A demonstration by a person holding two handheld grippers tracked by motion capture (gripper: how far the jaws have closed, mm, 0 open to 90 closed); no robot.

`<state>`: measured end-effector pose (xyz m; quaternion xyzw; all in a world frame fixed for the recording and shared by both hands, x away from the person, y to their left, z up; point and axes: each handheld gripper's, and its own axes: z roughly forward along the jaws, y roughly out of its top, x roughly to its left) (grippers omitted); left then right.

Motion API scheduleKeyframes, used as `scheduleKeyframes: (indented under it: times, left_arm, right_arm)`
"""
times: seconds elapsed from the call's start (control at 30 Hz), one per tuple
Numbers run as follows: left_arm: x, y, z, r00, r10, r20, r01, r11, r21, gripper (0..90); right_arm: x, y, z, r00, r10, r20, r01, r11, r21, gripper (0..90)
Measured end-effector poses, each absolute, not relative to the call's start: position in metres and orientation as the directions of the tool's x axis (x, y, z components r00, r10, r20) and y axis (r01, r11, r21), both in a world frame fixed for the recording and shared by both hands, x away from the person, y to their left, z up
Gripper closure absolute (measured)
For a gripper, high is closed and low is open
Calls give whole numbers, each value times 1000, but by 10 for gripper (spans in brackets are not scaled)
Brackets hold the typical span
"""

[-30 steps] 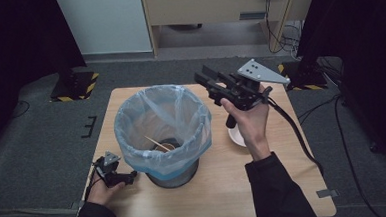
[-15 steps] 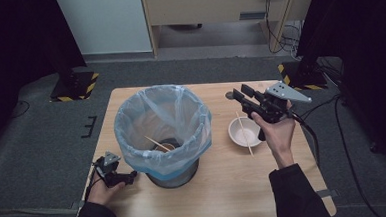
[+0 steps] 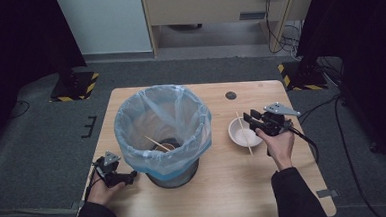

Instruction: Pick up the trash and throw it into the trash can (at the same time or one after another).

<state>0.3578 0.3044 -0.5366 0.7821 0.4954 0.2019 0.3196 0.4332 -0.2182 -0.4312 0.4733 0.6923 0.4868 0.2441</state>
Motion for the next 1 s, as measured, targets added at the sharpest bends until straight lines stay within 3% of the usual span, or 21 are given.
scheduleKeyframes:
  times: [0.5,1.0]
  left_arm:
    - [358,304,-537,428,904,-1,646,-305,699,0]
    - [358,304,-537,428,904,-1,646,-305,700,0]
  right_arm:
    - [440,-218,-477,-392,912,119,588,149,795,683]
    - [441,-214,-489,-385,915,121,670,186,719,764]
